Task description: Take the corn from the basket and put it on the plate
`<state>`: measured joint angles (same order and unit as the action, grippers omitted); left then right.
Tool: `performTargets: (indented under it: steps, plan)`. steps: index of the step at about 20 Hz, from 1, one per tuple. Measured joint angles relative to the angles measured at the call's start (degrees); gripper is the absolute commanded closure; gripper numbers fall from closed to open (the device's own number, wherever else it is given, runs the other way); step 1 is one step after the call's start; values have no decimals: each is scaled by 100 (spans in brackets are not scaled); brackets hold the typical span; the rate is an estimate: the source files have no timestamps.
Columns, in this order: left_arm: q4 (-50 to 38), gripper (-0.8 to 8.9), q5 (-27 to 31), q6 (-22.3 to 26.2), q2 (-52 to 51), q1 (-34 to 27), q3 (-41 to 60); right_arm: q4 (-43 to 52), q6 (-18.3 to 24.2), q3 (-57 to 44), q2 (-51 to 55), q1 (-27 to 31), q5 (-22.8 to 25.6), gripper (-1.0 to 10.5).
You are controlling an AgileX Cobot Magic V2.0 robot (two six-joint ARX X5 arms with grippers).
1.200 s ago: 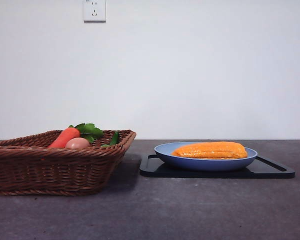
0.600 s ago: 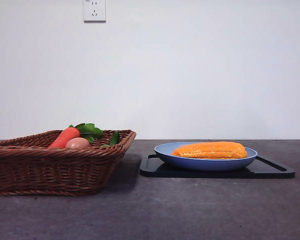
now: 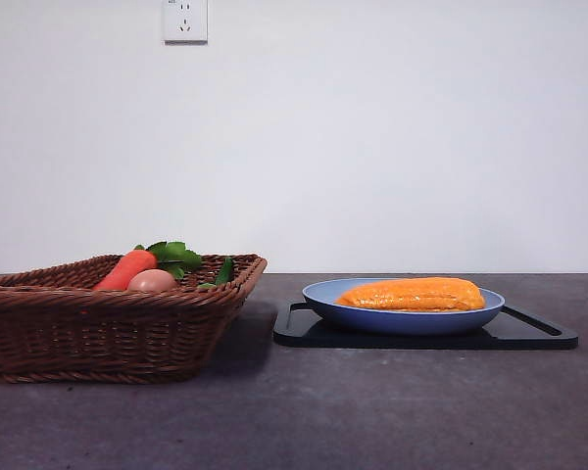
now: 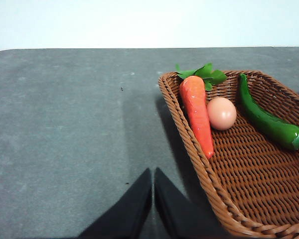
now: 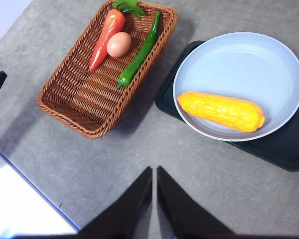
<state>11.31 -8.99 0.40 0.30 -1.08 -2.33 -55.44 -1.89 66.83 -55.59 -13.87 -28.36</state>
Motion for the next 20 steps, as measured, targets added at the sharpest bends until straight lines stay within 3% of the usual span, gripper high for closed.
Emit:
performTargets:
  steps: [5, 7, 9, 14, 20]
  plan:
    - [0, 806, 0, 0, 0, 0, 0, 160, 63, 0, 2, 15, 26, 944]
    - [-2, 806, 0, 0, 0, 2, 0, 431, 326, -4, 173, 177, 442, 944]
    - [-2, 806, 0, 0, 0, 0, 0, 1099, 520, -210, 697, 485, 988, 944]
    - [-2, 806, 0, 0, 0, 0, 0, 2516, 625, -1810, 2481, 1353, 1119, 944]
    - [-2, 806, 0, 0, 0, 0, 0, 4157, 660, -3762, 3954, 1700, 2651, 944]
